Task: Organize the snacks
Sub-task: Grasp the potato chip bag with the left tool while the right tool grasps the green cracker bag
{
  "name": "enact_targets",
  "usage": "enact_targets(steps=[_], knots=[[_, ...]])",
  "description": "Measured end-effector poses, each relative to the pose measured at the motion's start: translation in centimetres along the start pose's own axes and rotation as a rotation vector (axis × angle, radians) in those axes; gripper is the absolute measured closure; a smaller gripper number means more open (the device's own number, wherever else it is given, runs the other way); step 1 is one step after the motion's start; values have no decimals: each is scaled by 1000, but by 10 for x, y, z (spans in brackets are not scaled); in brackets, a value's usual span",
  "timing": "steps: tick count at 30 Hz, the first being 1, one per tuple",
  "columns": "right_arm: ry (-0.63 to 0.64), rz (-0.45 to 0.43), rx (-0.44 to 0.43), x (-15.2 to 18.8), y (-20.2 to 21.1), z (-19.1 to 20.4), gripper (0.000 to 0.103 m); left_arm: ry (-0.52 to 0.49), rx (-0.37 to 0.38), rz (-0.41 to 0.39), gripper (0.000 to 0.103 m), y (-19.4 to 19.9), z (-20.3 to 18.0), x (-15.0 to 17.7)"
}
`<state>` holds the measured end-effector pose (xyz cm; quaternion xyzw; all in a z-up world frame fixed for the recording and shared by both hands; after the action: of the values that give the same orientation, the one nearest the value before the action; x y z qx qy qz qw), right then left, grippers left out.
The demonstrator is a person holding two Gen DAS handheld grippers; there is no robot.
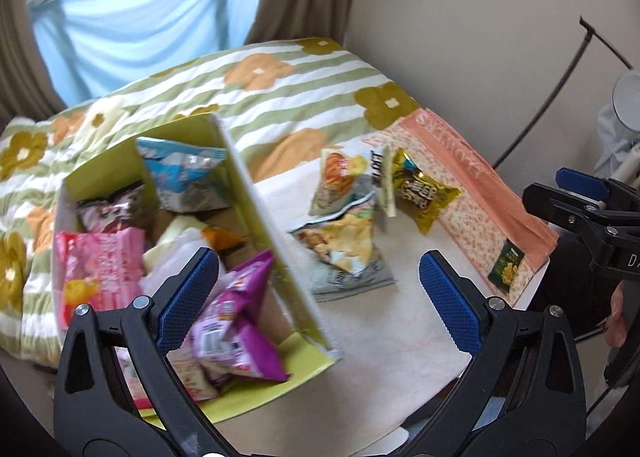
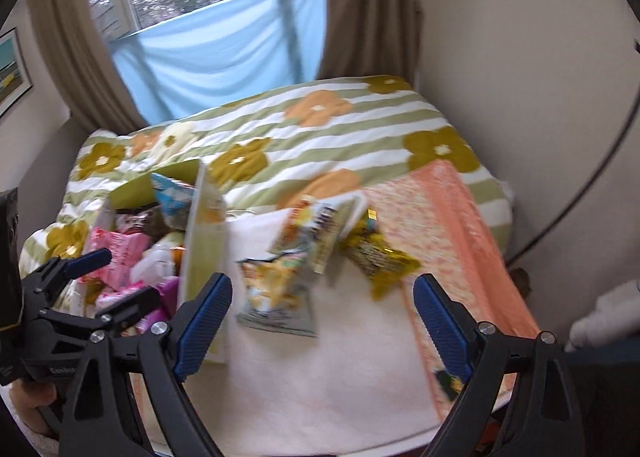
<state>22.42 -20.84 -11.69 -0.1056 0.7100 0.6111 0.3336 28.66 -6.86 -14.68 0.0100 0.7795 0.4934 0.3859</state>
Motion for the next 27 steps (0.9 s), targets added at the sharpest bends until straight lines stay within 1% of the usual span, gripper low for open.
enact_targets(steps=[3,6,8,9,11,14,17,20,23,27], knots=[[-43,25,51,9,-4,-32,12,-1,-2,36,3,-18,-18,-3],[-97,60,74,22,-12,-61,12,14,-1,72,3,-44,-32,-6],[-163,102,93,33,-25,-81,12,27,-39,102,3,-62,-38,-7],[-202,130,90,40,-33,-90,12,42,-55,119,3,-73,-39,-7],[-263,175,79,53,-46,-108,12,75,-54,152,3,-93,-42,-7],[-286,230,79,71,-67,-124,12,100,-77,187,3,-119,-47,-8],[-286,282,72,85,-85,-133,12,107,-137,208,3,-141,-49,-8],[-300,320,58,99,-97,-140,12,127,-210,215,3,-158,-41,-7],[-268,337,84,109,-109,-141,12,122,-270,232,3,-173,-33,-5],[-298,335,108,118,-120,-143,12,86,-350,249,3,-190,-23,-1]])
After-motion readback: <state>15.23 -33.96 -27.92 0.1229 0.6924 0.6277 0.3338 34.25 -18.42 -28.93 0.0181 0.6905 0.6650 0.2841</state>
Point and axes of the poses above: each gripper's, at about its wrist camera, not at the fingertips, and y roughly against the way its jaws point, z to its left, x to its underside, the point moved 5 cm from there along -y, roughly the way its jaws point, and after that the axes turned 9 degrees about x, right-handed, at the moved point
